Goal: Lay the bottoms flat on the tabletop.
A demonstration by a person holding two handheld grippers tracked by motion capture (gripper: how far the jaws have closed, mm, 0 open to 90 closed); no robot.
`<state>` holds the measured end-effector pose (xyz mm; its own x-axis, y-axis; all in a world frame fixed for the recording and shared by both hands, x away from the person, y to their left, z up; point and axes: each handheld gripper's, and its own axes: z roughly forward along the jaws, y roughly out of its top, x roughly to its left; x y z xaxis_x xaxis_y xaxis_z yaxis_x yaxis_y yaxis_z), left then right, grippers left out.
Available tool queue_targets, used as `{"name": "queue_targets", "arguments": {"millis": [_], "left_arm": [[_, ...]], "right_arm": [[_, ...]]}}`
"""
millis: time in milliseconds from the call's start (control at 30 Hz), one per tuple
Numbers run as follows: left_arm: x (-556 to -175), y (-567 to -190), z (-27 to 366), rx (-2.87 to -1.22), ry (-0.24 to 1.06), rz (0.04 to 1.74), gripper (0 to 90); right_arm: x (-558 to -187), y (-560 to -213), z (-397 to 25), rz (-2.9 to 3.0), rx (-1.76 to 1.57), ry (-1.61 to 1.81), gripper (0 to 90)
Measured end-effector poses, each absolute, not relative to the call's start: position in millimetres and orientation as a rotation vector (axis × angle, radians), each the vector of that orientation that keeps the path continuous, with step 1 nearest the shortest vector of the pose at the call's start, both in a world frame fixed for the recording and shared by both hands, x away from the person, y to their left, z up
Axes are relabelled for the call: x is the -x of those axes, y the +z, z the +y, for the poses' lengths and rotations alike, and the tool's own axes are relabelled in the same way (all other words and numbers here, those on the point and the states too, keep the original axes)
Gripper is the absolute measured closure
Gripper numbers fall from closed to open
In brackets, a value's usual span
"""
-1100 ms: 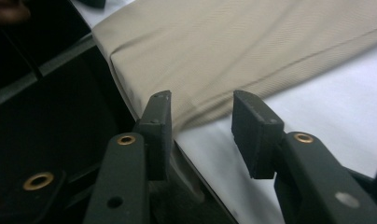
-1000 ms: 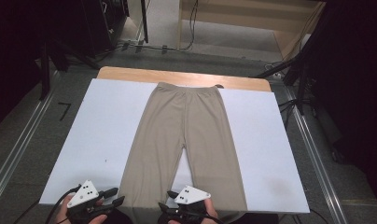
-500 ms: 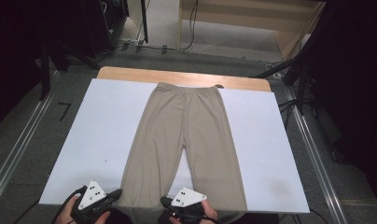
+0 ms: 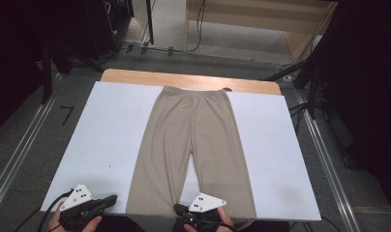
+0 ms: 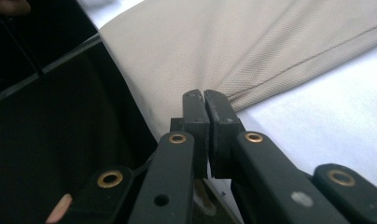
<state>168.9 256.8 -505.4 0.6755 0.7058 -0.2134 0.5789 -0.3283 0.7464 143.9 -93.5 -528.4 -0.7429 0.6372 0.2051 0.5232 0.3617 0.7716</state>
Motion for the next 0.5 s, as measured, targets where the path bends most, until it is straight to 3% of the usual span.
{"name": "queue_targets", "arguments": {"millis": [100,200,267,367,500], "left_arm": [[-166,-509,243,-2.070,0.199,0.972,64.7],[-163,-510,231,-2.086,0.218,0.946,58.3],[-159,-511,224,-2.108,0.271,0.926,57.5],[-151,-511,213,-2.156,0.395,0.913,61.7],[-149,-509,204,-2.193,0.408,0.888,82.4]], "right_arm": [[-144,-528,-93,2.479,-1.063,1.335,76.2],[-144,-524,-98,2.467,-1.063,1.354,64.1],[-145,-519,-104,2.445,-1.066,1.366,55.4],[-146,-510,-120,2.414,-1.067,1.375,50.0],[-149,-501,-148,2.343,-1.122,1.369,49.5]]}}
